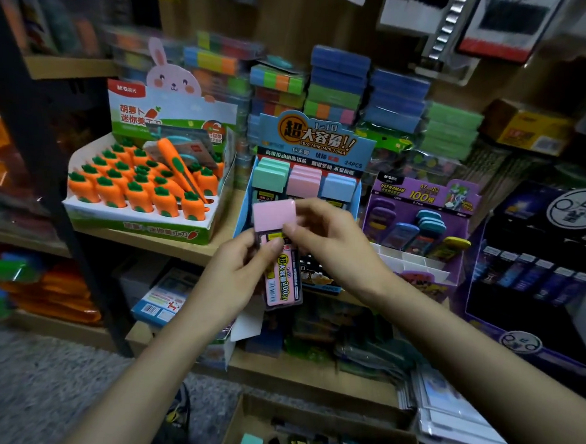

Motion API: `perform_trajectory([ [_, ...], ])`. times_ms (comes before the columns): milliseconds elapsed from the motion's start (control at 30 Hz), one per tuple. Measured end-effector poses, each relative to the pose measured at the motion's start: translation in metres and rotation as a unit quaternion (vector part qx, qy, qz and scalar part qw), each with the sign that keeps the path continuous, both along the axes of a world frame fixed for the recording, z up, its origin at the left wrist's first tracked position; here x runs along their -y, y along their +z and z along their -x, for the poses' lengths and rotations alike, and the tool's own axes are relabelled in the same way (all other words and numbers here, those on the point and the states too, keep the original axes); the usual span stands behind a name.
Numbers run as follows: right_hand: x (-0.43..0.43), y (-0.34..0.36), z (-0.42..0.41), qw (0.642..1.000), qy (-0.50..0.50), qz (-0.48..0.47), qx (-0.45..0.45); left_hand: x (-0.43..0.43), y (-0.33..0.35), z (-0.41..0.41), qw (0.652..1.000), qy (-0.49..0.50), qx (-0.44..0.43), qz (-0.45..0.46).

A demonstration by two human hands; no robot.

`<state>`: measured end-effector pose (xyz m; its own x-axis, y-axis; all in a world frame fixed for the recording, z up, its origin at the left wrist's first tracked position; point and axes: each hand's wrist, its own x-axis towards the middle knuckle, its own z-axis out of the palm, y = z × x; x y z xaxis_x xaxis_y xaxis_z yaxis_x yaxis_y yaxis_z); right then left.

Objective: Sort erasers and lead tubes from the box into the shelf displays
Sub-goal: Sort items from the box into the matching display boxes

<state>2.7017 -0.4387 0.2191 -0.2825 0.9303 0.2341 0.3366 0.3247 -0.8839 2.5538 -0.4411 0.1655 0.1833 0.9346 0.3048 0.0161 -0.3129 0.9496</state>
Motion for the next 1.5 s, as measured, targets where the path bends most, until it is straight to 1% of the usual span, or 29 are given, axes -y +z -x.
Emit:
perform_trajectory([
  [67, 0.003, 0.009, -0.003, 0.999, -0.022, -0.019, 0.015, 0.001, 0.002, -0.004, 1.000, 0.014, -0.011, -0.008],
  [100, 0.001, 0.013, -0.006, 0.999, -0.040, -0.030, 0.011, 0.000, 0.002, -0.003, 0.998, 0.040, -0.038, -0.026],
  [133, -0.003, 0.018, -0.010, 0.997, -0.059, -0.044, 0.002, -0.002, 0.001, -0.001, 0.991, 0.079, -0.090, -0.059],
  [200, -0.014, 0.026, -0.019, 0.991, -0.107, -0.085, -0.005, -0.007, -0.002, 0.007, 0.957, 0.152, -0.217, -0.120],
  [233, -0.021, 0.027, -0.023, 0.986, -0.132, -0.104, 0.001, -0.009, -0.006, 0.010, 0.940, 0.166, -0.267, -0.130],
  [333, -0.040, 0.020, -0.026, 0.973, -0.189, -0.131, 0.034, -0.011, -0.018, 0.017, 0.912, 0.143, -0.368, -0.116],
  [400, -0.049, 0.009, -0.023, 0.971, -0.201, -0.119, 0.045, -0.011, -0.026, 0.019, 0.895, 0.117, -0.416, -0.109],
  [467, -0.054, -0.001, -0.019, 0.972, -0.198, -0.111, 0.058, -0.013, -0.030, 0.021, 0.881, 0.104, -0.446, -0.115],
  [600, -0.056, -0.010, -0.017, 0.973, -0.187, -0.119, 0.068, -0.013, -0.032, 0.022, 0.877, 0.094, -0.456, -0.123],
  [767, -0.056, -0.012, -0.022, 0.973, -0.184, -0.125, 0.064, -0.011, -0.032, 0.021, 0.879, 0.094, -0.451, -0.124],
  [967, -0.063, -0.006, -0.023, 0.973, -0.179, -0.115, 0.083, -0.011, -0.030, 0.021, 0.883, 0.092, -0.444, -0.119],
  [1067, -0.064, -0.004, -0.026, 0.972, -0.166, -0.128, 0.109, -0.011, -0.030, 0.021, 0.884, 0.084, -0.447, -0.111],
  [1167, -0.063, -0.006, -0.025, 0.967, -0.200, -0.130, 0.092, -0.010, -0.029, 0.021, 0.886, 0.079, -0.446, -0.104],
  [1233, -0.063, -0.007, -0.020, 0.969, -0.201, -0.120, 0.080, -0.010, -0.028, 0.021, 0.887, 0.080, -0.443, -0.103],
  [1367, -0.063, -0.012, -0.012, 0.969, -0.188, -0.117, 0.112, -0.009, -0.028, 0.021, 0.890, 0.079, -0.437, -0.100],
  [1433, -0.062, -0.017, -0.012, 0.965, -0.210, -0.106, 0.116, -0.009, -0.028, 0.021, 0.892, 0.078, -0.435, -0.100],
  [1500, -0.061, -0.023, -0.013, 0.950, -0.237, -0.122, 0.163, -0.010, -0.029, 0.021, 0.894, 0.078, -0.430, -0.100],
])
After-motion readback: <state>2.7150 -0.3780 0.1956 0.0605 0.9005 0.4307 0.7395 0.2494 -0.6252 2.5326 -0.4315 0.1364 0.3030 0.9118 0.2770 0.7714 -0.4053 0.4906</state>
